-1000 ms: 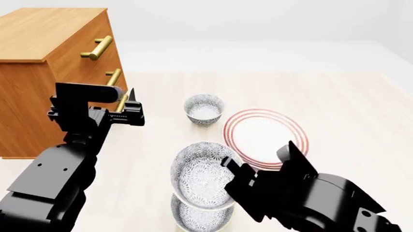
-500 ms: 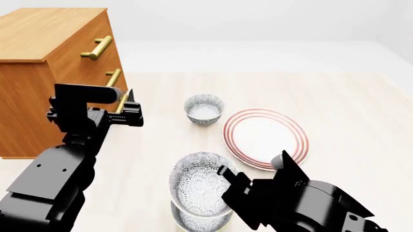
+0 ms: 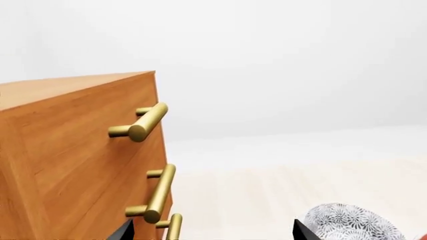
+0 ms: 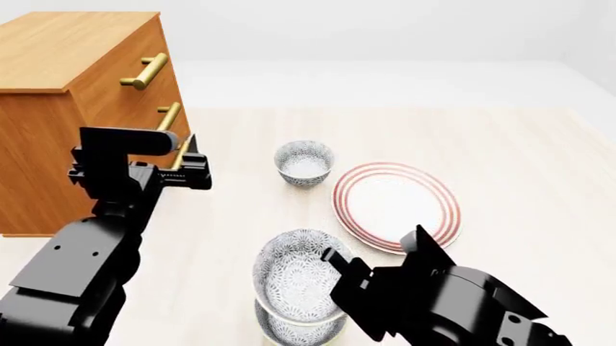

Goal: Stack the bowl in the middle on the bowl at the back.

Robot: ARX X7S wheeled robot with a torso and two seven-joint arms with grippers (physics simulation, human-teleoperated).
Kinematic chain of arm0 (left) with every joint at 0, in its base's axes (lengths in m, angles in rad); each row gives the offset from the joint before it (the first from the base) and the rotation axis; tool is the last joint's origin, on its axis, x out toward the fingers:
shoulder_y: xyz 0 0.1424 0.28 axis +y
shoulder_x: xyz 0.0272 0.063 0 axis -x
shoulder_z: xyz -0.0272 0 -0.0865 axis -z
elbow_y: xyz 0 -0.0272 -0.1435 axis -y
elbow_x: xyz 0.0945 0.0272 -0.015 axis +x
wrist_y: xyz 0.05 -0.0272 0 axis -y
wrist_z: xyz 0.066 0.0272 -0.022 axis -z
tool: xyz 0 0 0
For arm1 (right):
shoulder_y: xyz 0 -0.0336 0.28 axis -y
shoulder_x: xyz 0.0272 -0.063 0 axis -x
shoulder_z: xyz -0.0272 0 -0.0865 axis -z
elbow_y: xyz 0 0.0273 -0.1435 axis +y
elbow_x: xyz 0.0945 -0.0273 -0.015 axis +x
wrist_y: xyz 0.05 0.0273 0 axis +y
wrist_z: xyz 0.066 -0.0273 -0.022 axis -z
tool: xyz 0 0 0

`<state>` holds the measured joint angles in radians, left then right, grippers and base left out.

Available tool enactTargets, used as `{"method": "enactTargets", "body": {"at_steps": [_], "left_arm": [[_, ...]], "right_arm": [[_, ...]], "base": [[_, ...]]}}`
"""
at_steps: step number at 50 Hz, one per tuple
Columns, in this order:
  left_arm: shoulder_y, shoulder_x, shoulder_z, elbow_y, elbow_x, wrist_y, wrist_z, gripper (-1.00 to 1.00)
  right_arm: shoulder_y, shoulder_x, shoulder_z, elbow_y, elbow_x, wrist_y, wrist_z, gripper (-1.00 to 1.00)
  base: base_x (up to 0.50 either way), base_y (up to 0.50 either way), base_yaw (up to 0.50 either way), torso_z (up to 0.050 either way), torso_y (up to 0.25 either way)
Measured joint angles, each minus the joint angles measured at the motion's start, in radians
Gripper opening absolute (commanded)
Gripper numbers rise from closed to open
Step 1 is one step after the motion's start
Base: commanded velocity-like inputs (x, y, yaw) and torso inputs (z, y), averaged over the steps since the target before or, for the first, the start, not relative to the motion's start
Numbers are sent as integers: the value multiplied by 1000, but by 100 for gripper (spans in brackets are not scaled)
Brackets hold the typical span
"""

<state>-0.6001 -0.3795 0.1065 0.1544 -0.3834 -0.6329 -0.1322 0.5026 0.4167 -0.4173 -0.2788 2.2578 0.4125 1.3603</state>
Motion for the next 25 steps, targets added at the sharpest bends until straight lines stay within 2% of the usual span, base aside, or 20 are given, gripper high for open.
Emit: {"method": "enactTargets", "body": {"at_steps": [25], "left_arm": [[4, -4, -2, -15, -4, 12, -2, 100]], "right_arm": [[1, -1, -32, 18, -5, -7, -4, -100]], "base": [[0, 0, 0, 0, 0]]}}
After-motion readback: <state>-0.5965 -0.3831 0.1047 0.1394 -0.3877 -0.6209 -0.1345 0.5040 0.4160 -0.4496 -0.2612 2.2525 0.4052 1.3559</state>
